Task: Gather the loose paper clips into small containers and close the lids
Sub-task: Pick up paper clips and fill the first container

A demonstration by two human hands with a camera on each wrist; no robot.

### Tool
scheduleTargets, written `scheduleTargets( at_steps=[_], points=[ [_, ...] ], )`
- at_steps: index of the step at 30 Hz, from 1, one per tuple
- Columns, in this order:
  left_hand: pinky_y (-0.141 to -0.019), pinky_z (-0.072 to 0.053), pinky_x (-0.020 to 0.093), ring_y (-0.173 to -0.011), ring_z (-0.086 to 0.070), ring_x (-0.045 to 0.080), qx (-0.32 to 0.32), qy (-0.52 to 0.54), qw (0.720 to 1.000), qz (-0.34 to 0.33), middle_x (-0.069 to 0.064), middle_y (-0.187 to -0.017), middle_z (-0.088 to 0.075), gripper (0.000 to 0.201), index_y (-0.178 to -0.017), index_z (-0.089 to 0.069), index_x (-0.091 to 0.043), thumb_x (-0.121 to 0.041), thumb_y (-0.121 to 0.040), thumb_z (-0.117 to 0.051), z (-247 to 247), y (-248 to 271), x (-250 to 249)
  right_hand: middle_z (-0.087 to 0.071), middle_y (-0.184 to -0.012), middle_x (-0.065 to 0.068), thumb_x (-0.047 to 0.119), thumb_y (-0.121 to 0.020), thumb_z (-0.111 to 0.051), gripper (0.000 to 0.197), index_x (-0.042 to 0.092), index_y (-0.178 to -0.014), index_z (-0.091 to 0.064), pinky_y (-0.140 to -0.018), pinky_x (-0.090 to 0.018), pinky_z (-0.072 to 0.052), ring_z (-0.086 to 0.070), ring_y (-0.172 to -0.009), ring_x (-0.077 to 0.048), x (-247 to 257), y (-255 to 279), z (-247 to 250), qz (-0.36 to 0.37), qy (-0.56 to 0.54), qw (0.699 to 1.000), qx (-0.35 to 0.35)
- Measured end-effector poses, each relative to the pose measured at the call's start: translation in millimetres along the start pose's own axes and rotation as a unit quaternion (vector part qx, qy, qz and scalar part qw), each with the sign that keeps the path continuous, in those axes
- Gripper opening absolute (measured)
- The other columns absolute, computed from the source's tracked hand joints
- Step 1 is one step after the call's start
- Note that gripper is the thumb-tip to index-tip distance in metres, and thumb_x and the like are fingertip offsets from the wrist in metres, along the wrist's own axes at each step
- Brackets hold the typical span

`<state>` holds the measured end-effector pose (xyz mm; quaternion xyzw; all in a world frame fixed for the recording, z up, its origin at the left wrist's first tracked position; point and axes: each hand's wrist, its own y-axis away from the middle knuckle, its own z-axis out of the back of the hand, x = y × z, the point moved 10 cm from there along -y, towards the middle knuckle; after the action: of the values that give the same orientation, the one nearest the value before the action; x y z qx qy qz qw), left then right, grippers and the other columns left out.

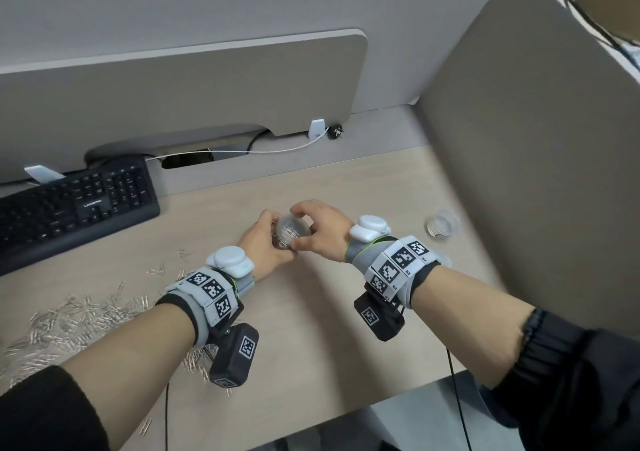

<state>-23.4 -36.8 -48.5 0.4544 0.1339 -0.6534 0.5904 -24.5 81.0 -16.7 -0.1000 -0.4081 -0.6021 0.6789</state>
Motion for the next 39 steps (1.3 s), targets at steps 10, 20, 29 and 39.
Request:
scheduleTargets(
  at_steps=[10, 20, 29, 39],
  points=[
    [-0.082, -0.054, 0.039, -0.091, -0.066, 0.018, 0.002, 0.031, 1.000, 0.005, -0.006, -0.099, -0.067, 0.063, -0.113, -0.055, -0.028, -0.039, -0.053, -0.073, 26, 8, 5, -0.051, -0.130, -0.005, 0.031, -0.082, -0.074, 0.065, 0.017, -0.139, -0.047, -0.095, -0.032, -0.045, -0.055, -0.099, -0.019, 26, -10, -6, 0.002, 0.020, 1.000, 0.000],
    [-0.078, -0.045, 0.027, -0.096, -0.060, 0.018, 0.004, -0.043, 0.998, -0.042, -0.001, -0.105, -0.063, 0.053, -0.114, -0.060, -0.019, -0.023, -0.066, -0.082, 2, -13, -24, -0.071, -0.069, -0.002, 0.062, -0.073, -0.062, 0.045, 0.019, -0.085, -0.062, -0.065, -0.035, -0.057, -0.070, -0.068, -0.022, -22, 0, 17, -0.121, -0.010, 0.992, -0.037],
    [-0.077, -0.029, 0.012, -0.098, -0.050, 0.014, 0.011, -0.077, 0.992, -0.099, 0.005, -0.115, -0.055, 0.061, -0.122, -0.057, -0.012, -0.018, -0.068, -0.083, -52, -42, -76, -0.070, -0.060, -0.018, 0.062, -0.079, -0.058, 0.063, -0.001, -0.080, -0.064, -0.074, -0.046, -0.061, -0.070, -0.056, -0.030, -98, 26, 37, -0.245, -0.262, 0.932, -0.049],
    [-0.084, -0.048, 0.035, -0.096, -0.061, 0.019, 0.070, -0.076, 0.992, -0.078, -0.001, -0.109, -0.065, 0.062, -0.117, -0.056, -0.017, -0.030, -0.064, -0.087, -100, -73, -91, -0.065, -0.119, -0.005, 0.068, -0.071, -0.066, 0.079, 0.025, -0.136, -0.049, -0.085, -0.043, -0.058, -0.069, -0.088, -0.022, -145, 32, 77, -0.203, -0.120, 0.971, -0.044]
  ],
)
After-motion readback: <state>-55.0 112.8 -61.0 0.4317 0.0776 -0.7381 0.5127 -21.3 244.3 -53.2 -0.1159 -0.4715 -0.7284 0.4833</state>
